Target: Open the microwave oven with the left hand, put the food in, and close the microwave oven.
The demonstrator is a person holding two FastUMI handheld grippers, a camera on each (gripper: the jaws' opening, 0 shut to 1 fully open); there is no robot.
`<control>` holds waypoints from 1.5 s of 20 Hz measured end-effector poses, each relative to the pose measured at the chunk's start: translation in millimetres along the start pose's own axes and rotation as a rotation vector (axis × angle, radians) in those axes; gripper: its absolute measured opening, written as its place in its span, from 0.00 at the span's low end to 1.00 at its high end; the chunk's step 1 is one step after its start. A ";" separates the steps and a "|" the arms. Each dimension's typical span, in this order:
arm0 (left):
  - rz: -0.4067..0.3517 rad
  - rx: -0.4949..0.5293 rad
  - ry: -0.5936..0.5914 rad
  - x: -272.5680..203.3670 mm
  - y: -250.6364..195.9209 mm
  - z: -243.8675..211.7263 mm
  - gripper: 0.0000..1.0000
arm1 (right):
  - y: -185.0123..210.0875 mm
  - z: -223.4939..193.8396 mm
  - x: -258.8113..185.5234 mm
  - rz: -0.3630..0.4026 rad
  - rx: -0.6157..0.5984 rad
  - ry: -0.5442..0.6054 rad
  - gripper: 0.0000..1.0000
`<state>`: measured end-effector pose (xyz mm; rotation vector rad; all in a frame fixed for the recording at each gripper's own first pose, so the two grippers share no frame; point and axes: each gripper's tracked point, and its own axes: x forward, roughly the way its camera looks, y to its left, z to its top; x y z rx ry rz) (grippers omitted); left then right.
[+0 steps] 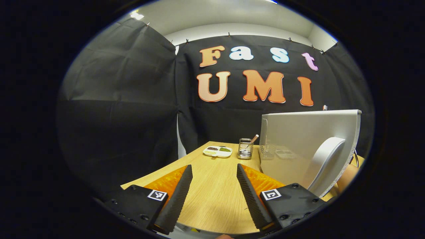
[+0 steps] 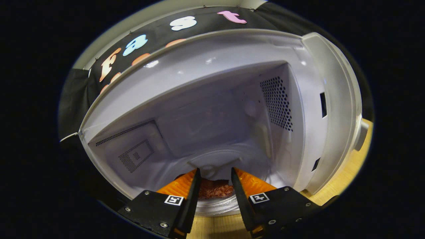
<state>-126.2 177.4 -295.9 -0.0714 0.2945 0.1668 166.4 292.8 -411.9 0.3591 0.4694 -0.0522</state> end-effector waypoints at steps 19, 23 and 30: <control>-0.284 0.094 -0.004 -12.5 -137.5 7.9 0.87 | -77.9 135.8 -233.1 0.175 -0.279 -0.259 0.88; -0.348 0.112 -0.010 -11.6 -181.8 9.5 0.84 | -120.0 159.1 -258.2 0.147 -0.249 -0.285 0.90; -0.456 0.130 -0.005 -2.8 -264.0 8.2 0.78 | -175.2 166.7 -273.5 0.099 -0.277 -0.280 0.92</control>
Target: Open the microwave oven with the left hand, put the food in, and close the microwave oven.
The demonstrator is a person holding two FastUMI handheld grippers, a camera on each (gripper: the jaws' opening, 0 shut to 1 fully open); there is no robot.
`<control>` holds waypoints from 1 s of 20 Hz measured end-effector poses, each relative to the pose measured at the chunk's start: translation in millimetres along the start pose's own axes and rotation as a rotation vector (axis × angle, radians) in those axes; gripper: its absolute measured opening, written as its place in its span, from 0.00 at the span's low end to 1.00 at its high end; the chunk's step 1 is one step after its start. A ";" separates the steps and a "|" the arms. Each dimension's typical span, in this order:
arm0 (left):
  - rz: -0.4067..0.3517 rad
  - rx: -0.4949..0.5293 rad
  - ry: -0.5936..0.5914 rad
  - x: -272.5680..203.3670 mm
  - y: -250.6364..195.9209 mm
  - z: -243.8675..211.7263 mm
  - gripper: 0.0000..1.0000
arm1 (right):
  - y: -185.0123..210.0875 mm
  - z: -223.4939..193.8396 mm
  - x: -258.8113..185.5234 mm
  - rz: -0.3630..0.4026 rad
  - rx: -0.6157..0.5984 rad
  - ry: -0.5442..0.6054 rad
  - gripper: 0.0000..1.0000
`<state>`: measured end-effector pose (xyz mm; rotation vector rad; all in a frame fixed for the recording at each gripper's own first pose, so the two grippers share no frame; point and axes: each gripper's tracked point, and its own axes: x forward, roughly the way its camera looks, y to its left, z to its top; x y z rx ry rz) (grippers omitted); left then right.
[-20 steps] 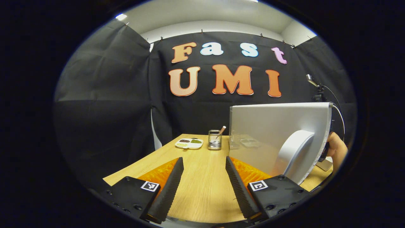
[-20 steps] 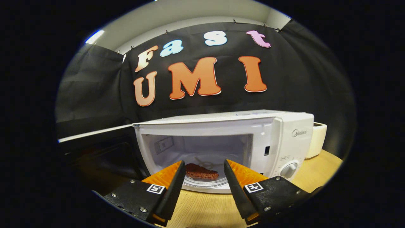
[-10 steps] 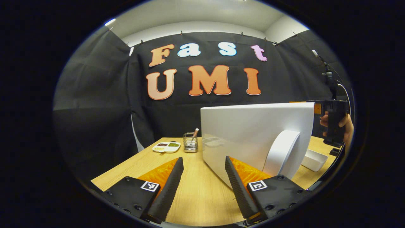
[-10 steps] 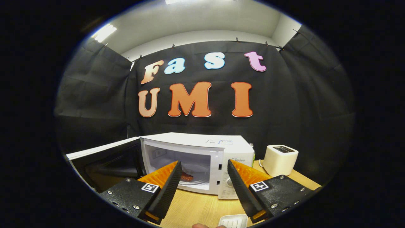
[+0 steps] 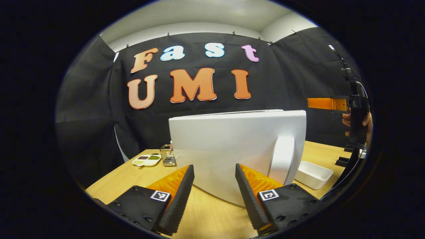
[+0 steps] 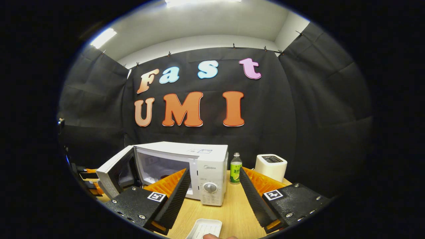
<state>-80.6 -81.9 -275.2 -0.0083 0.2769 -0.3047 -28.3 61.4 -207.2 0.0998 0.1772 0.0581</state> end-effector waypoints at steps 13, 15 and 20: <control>-0.168 -0.049 0.063 73.7 -101.2 -7.5 0.10 | -62.8 -11.6 -18.8 -0.040 -0.011 0.011 0.92; -0.168 -0.078 0.079 90.2 -109.4 -12.6 0.10 | -64.6 -12.8 -20.7 -0.038 -0.012 0.012 0.92; -0.144 -0.084 0.111 124.8 -112.2 -22.2 0.10 | -63.7 -17.9 -21.5 -0.026 -0.013 0.023 0.92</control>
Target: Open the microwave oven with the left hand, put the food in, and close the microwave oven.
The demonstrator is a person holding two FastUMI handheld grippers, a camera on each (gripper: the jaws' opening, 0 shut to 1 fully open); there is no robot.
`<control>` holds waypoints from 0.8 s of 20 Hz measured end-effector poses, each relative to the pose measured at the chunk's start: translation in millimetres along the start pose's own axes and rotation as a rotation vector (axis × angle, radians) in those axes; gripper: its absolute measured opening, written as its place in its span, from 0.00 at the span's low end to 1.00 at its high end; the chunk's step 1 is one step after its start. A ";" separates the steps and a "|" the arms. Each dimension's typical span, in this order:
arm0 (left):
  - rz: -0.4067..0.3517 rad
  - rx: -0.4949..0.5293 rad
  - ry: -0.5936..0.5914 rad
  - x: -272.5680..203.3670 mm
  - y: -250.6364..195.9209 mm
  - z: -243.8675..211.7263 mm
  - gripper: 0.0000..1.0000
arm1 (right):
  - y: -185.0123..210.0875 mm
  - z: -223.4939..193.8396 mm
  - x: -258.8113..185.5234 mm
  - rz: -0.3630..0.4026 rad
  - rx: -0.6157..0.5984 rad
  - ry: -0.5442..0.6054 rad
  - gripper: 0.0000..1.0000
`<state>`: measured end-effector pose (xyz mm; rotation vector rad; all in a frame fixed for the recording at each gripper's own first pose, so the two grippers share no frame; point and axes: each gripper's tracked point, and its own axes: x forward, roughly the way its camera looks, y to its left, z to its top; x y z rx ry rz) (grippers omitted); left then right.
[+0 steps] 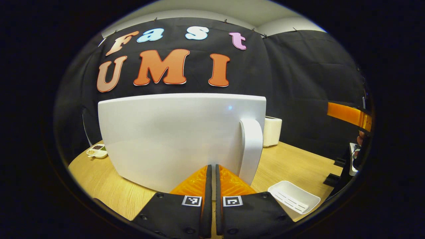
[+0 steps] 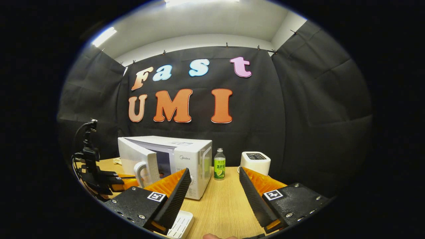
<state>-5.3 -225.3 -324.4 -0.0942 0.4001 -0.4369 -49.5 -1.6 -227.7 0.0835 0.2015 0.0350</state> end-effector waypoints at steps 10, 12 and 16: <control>0.053 0.005 0.020 52.5 2.4 3.3 0.10 | -6.0 -1.0 -5.4 -0.004 -0.004 0.009 0.91; 0.071 0.005 0.023 59.9 3.3 5.0 0.09 | -7.4 -1.7 -6.3 -0.002 0.000 0.012 0.92; 0.084 -0.010 0.027 67.2 -0.6 7.7 0.10 | -14.1 2.2 -6.5 -0.007 0.003 0.006 0.92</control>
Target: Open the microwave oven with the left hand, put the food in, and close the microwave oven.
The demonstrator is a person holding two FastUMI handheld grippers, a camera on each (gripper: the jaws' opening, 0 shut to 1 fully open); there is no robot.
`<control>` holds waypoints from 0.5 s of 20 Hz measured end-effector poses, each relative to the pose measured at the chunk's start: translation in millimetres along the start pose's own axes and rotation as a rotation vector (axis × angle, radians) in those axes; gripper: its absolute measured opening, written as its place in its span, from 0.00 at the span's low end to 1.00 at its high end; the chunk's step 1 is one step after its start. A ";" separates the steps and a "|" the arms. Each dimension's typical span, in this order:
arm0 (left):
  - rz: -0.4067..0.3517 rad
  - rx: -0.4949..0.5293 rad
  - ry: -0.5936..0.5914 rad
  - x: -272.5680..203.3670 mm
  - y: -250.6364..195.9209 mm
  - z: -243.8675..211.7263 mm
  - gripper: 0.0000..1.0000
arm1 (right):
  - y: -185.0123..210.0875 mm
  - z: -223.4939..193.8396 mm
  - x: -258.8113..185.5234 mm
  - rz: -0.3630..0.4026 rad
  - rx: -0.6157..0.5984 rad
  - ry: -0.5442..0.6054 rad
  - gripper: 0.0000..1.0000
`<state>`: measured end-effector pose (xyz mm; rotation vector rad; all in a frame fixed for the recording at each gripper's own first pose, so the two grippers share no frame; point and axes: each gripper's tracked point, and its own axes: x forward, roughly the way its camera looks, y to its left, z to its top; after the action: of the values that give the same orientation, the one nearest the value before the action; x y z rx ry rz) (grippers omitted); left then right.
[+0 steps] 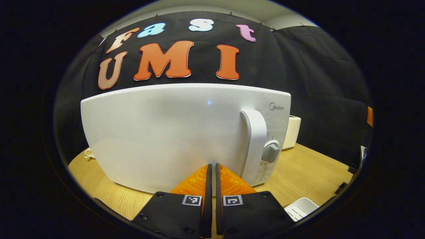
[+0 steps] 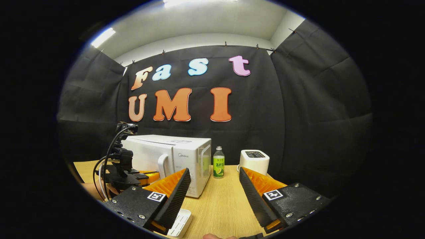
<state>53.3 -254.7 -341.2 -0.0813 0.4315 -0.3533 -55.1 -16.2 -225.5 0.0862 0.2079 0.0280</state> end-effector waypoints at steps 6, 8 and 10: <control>0.030 0.020 0.018 6.5 2.4 4.7 0.03 | -4.1 5.4 5.4 -0.003 0.022 0.000 0.92; 0.026 0.051 0.034 5.4 4.5 3.7 0.07 | -3.3 10.6 4.8 -0.006 0.020 -0.004 0.92; 0.049 0.075 -0.001 -5.6 12.4 21.5 0.08 | -2.2 18.4 4.4 -0.007 0.009 -0.009 0.92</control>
<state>61.6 -241.0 -321.4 0.0019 0.4180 -0.3207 -46.9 -19.7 -208.6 0.0948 0.1997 0.0193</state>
